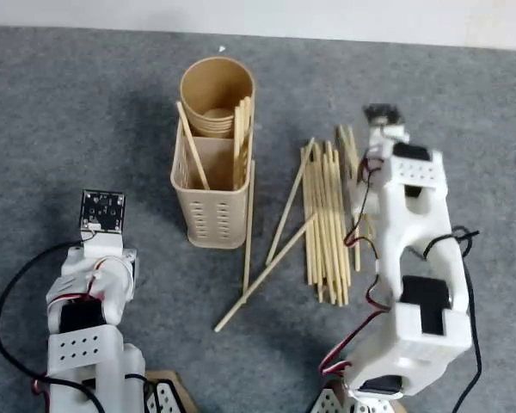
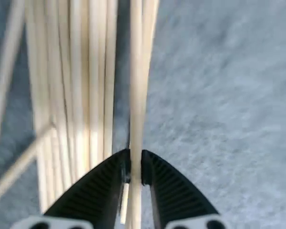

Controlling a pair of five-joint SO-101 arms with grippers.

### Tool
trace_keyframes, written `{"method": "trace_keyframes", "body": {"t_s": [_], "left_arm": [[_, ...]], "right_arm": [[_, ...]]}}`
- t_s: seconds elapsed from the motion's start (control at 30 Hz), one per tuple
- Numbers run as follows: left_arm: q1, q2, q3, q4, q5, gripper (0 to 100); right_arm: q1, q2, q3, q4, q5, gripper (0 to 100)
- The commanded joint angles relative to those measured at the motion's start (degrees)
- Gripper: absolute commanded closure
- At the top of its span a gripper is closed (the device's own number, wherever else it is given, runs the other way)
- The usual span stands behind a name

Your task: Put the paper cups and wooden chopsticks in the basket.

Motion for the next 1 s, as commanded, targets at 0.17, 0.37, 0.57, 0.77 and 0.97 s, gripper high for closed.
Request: {"method": "trace_keyframes", "body": {"t_s": [0.17, 0.37, 0.57, 0.77, 0.97], "left_arm": [[0.57, -0.40, -0.31, -0.97, 0.35, 84], [0.57, -0.40, -0.31, -0.97, 0.35, 84], [0.57, -0.40, -0.31, -0.97, 0.35, 84], [0.57, -0.40, -0.22, -0.97, 0.35, 84], [0.31, -0.40, -0.22, -0.97, 0.35, 84]], "right_arm": [[-12.79, -25.80, -5.58, 1.54, -7.65, 98.6], [-24.40, -37.76, -5.14, -9.36, -9.41, 99.2], [-35.30, -41.71, -5.05, -22.02, -13.89, 99.2], [-42.24, -42.33, 7.96, -38.20, -13.36, 99.2], [-41.98, -42.33, 28.97, -62.20, -12.92, 99.2]]}}
